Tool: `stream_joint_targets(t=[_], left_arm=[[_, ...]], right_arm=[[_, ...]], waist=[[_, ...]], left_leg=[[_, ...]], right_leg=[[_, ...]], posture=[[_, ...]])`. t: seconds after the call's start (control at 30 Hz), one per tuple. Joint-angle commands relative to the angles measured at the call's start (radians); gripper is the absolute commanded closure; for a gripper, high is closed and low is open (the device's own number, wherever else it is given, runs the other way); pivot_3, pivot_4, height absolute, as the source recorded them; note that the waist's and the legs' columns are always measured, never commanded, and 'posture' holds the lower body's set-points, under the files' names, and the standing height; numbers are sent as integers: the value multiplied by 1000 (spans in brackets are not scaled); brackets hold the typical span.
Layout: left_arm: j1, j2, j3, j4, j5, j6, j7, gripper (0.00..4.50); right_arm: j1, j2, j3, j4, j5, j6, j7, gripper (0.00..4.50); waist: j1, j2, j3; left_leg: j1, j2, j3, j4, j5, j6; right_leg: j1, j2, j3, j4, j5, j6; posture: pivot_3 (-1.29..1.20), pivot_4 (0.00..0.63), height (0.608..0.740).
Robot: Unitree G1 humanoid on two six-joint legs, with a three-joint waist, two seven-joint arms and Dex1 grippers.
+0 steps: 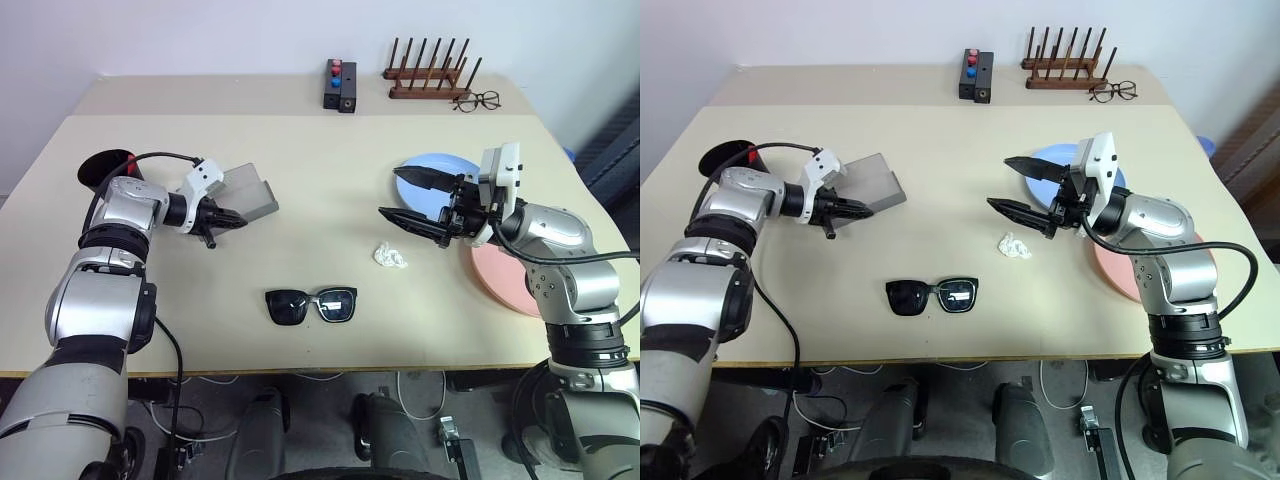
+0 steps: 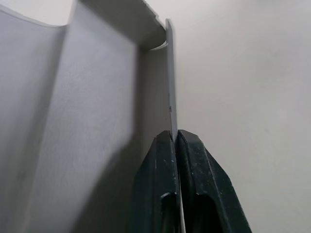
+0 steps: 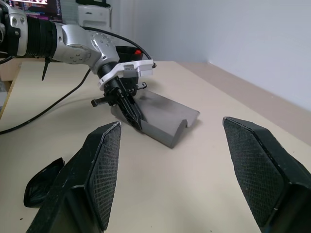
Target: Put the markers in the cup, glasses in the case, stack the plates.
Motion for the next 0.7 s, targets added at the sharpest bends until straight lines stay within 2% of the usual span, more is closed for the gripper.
stream_joint_targets(t=[0.03,0.37,0.43,0.53,0.7], left_arm=[[-7,14,24,-19,-13,-5,-16,4431],[11,76,41,-120,-82,97,-316,4431],[60,116,-29,-210,-136,97,-326,4431],[182,223,-180,-453,-292,116,-326,4431],[255,342,-295,-652,-444,147,-326,4431]], right_arm=[[-20,0,-13,-31,7,-6,-3,1086],[-6,-4,-19,-40,10,-5,-4,1086],[-4,-4,-19,-41,10,-6,-4,1086],[-5,-4,-19,-36,8,-9,-1,1086],[-5,-1,-17,-30,7,-12,2,1086]], waist=[[0,0,0],[-2,0,0],[-5,0,0],[-18,0,0],[-18,0,0]], left_leg=[[0,0,0,0,0,0],[0,0,0,0,0,0],[0,0,0,0,0,0],[0,0,0,-1,0,0],[0,1,-1,0,0,0]], right_leg=[[0,0,0,0,0,0],[0,0,0,0,0,0],[0,0,0,0,0,0],[0,0,0,0,0,0],[-1,0,0,1,-2,-4]], posture=[[0,150,740],[0,150,740],[0,150,740],[0,150,740],[0,150,740]])
